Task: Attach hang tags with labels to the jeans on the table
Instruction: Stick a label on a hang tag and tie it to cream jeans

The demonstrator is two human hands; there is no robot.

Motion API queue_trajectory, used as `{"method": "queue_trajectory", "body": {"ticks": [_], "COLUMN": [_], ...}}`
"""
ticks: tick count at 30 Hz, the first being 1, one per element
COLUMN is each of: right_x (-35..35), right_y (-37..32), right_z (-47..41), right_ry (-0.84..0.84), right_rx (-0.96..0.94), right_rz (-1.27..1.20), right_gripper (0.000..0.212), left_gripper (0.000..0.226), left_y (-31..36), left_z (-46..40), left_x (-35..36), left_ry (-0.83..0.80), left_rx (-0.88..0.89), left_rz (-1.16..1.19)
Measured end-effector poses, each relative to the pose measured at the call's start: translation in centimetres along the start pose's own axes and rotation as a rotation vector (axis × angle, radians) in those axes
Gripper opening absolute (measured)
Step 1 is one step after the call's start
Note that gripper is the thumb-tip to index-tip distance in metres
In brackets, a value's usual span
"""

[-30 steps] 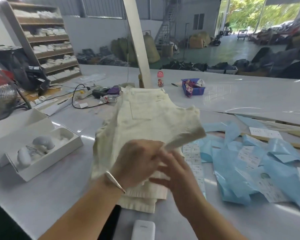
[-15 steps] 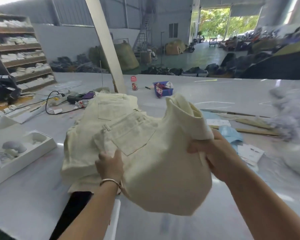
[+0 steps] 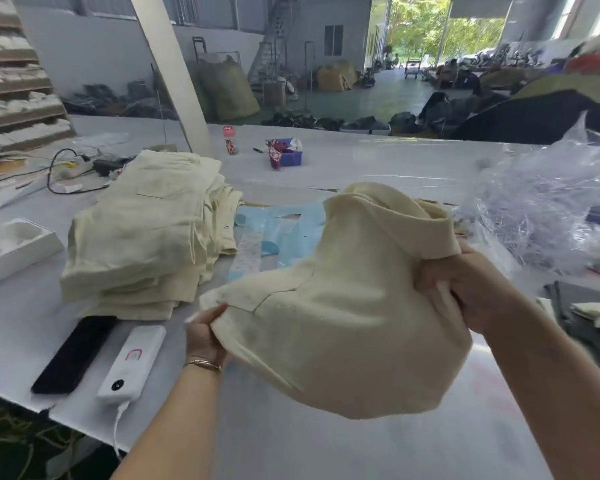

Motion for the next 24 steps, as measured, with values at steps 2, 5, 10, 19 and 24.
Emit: {"method": "queue_trajectory", "body": {"ticks": [2,5,10,19,24], "right_x": [-3.2,-8.5,-16.4,-15.3,-5.7], "right_y": [1.5,4.4,11.6,19.3,23.1], "right_z": [1.6,4.5,8.6,9.4,7.1], "right_ry": [0.071,0.227,0.384,0.353,-0.135], "right_rx": [0.059,0.19,0.576,0.602,0.334], "right_rz": [0.0,0.027,0.298,1.314,1.463], "right_gripper": [0.034,0.021,0.029,0.058,0.062], "left_gripper": [0.048,0.034,0.08,0.037,0.039], "left_y": [-1.6,-3.4,-3.8,-6.1,-6.0], "left_z": [0.9,2.4,6.0,4.1,3.0], "left_x": [0.8,0.4,-3.7,-5.5,-4.7], "left_ry": [-0.022,-0.193,-0.506,0.197,0.177], "left_rx": [-0.016,-0.077,-0.188,-0.419,-0.14], "left_rz": [-0.059,-0.043,-0.028,-1.07,-1.254]}}
Point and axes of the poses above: each hand's wrist, its own z-axis away from the middle knuckle, its own x-axis out of the palm, y = z × x, the point moved 4 cm from there along -z, towards the middle knuckle, and after that the axes turned 11 degrees about -x, right-handed, at the moved point
